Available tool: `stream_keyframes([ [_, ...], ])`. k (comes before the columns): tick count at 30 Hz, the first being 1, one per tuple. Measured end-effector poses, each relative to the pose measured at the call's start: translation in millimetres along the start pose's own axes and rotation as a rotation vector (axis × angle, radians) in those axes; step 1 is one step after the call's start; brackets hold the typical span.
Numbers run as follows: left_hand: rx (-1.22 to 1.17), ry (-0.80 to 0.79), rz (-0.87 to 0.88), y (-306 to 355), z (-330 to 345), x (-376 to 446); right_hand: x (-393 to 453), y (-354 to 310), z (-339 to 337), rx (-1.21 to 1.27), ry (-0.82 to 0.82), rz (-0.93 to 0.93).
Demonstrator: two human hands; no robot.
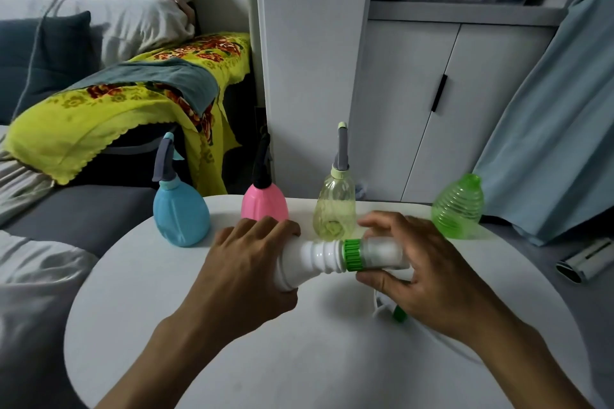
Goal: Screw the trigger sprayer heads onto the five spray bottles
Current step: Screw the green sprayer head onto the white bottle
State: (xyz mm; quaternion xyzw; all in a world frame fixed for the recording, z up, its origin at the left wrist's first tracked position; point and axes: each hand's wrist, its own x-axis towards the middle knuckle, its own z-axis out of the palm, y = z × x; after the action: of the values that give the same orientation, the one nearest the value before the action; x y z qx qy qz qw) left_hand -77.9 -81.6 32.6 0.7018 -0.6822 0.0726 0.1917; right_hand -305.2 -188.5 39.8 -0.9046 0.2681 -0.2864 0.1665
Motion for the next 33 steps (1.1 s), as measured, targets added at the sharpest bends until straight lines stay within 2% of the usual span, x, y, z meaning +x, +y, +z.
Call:
stream_keyframes([
  [3, 0.015, 0.012, 0.008, 0, -2, 0, 1, -6, 3, 0.132, 0.031, 0.032],
  [7, 0.179, -0.021, 0.038, 0, -6, -1, 3, -11, 8, 0.067, 0.035, -0.029],
  [13, 0.215, -0.002, 0.021, 2, -8, -1, 1, -15, 17, 0.118, 0.037, -0.093],
  [18, 0.22, 0.061, 0.041, 3, -10, -1, 2, -12, 16, 0.345, 0.076, 0.071],
  [22, 0.227, 0.104, 0.052, 3, -10, -2, 4, -13, 18, 0.534, 0.114, 0.099],
  [33, 0.233, 0.117, 0.068, 3, -10, -3, 6, -9, 20, 0.596, 0.084, 0.115],
])
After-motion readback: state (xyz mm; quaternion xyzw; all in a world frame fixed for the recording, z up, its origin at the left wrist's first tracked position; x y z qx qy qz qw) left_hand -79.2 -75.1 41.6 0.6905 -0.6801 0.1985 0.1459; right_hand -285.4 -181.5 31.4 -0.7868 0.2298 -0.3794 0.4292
